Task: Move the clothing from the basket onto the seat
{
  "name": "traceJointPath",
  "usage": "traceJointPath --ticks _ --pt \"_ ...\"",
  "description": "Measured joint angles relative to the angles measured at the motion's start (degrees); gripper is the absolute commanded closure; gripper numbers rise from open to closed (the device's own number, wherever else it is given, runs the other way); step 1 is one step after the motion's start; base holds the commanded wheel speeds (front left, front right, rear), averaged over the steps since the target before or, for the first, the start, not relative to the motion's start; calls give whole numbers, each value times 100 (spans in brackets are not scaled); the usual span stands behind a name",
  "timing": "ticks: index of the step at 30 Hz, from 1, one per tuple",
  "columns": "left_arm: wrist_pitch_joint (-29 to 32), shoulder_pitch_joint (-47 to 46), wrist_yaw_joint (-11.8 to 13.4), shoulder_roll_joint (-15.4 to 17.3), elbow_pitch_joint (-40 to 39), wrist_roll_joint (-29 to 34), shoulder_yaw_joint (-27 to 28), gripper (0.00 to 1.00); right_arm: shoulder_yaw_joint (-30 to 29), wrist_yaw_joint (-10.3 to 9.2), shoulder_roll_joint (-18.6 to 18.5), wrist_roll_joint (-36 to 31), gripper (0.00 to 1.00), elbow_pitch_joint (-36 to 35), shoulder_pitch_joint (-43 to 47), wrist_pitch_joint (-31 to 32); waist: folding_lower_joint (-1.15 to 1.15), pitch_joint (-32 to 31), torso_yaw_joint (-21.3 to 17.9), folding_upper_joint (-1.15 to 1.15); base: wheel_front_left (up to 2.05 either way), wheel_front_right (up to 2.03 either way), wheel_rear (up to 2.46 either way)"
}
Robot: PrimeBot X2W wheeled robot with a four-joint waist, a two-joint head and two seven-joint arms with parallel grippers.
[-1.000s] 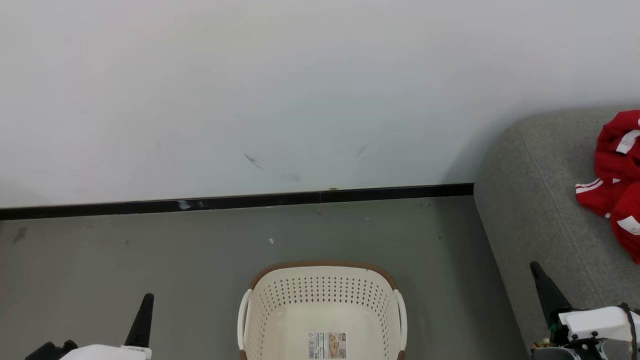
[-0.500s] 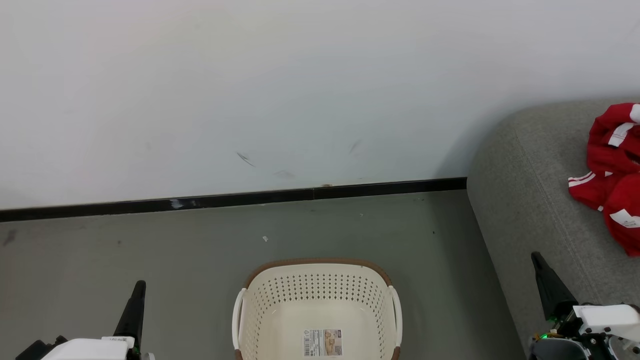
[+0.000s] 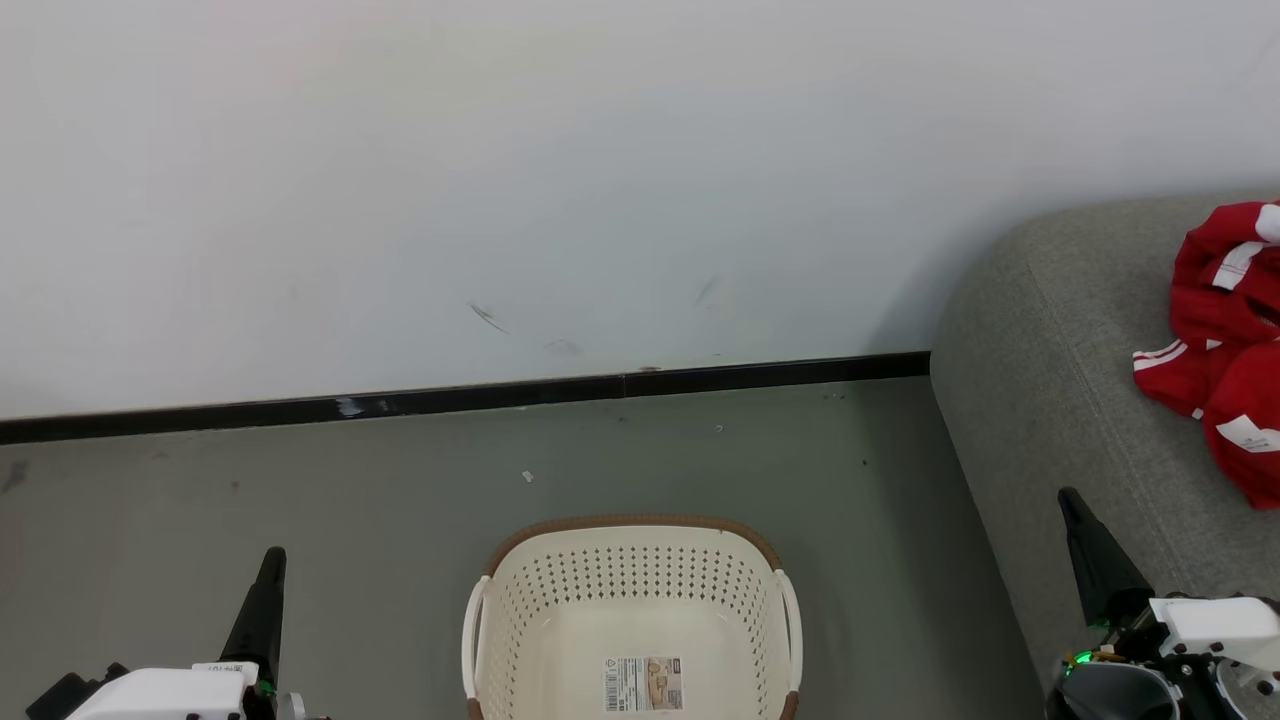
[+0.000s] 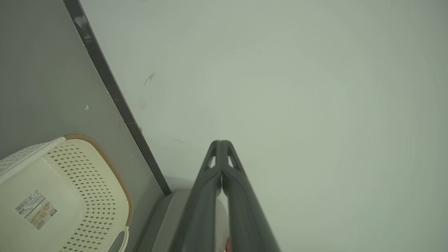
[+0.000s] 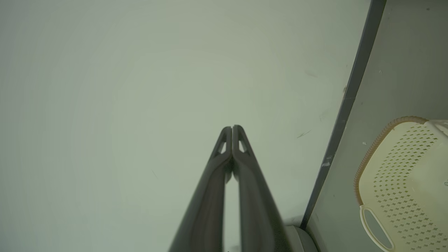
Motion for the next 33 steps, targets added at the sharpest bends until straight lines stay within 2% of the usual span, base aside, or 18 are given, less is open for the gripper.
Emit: traceJointPath --ticks 33 --pt "-2 0 0 0 -18 -1 -1 100 66 0 0 3 100 -67 3 -20 -1 3 0 0 0 0 0"
